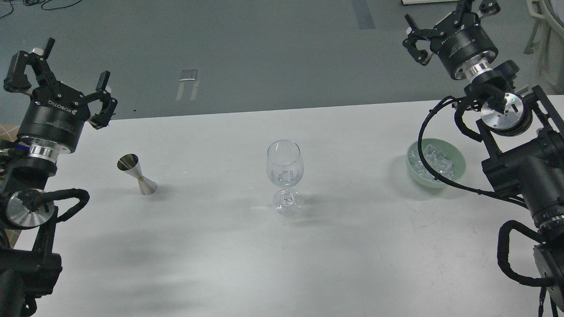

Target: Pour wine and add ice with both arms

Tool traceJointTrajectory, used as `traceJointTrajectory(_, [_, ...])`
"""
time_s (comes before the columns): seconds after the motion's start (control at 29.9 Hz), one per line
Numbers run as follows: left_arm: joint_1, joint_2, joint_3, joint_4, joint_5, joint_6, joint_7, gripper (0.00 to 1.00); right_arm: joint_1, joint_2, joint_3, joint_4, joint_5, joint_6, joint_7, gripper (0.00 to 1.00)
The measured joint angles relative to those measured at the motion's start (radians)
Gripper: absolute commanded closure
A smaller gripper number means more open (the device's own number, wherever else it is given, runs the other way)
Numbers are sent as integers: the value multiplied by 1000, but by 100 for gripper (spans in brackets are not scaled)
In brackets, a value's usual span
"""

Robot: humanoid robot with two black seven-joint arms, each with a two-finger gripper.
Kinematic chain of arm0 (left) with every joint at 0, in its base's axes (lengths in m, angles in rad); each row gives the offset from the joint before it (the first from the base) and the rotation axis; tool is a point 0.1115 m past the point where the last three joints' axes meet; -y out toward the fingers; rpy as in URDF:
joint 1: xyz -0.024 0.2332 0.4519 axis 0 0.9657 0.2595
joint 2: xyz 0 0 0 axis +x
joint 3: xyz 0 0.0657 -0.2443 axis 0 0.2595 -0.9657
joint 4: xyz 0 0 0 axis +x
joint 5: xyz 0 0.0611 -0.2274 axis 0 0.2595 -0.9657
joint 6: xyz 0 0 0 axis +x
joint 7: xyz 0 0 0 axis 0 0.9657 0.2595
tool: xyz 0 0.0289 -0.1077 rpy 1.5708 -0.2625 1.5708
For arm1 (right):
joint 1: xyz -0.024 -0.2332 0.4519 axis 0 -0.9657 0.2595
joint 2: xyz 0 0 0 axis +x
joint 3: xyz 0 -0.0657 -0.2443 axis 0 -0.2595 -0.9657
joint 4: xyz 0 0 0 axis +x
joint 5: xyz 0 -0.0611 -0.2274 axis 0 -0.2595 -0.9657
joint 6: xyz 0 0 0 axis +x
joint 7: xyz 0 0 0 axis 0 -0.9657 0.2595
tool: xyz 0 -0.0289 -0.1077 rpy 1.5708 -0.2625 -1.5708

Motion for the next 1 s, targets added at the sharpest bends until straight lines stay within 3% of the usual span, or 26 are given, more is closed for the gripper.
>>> traceJointTrajectory(0.1, [-21,0,-1,38,-1,16,57,2,0,14,8,-24,19,1,0,0])
traceJointTrajectory(0.2, [-65,0,-3,116,-3,36,81,2,-1,25,20,-37,26,1,2,0])
traceJointTrajectory(0.37, [-112,4,-3,212,-3,43,84,2,-5,29,51,-79,84,7,5,0])
traceJointTrajectory(1.0, [-289,-14,46,382,0,42,81,2,-16,29,42,-70,98,37,12,0])
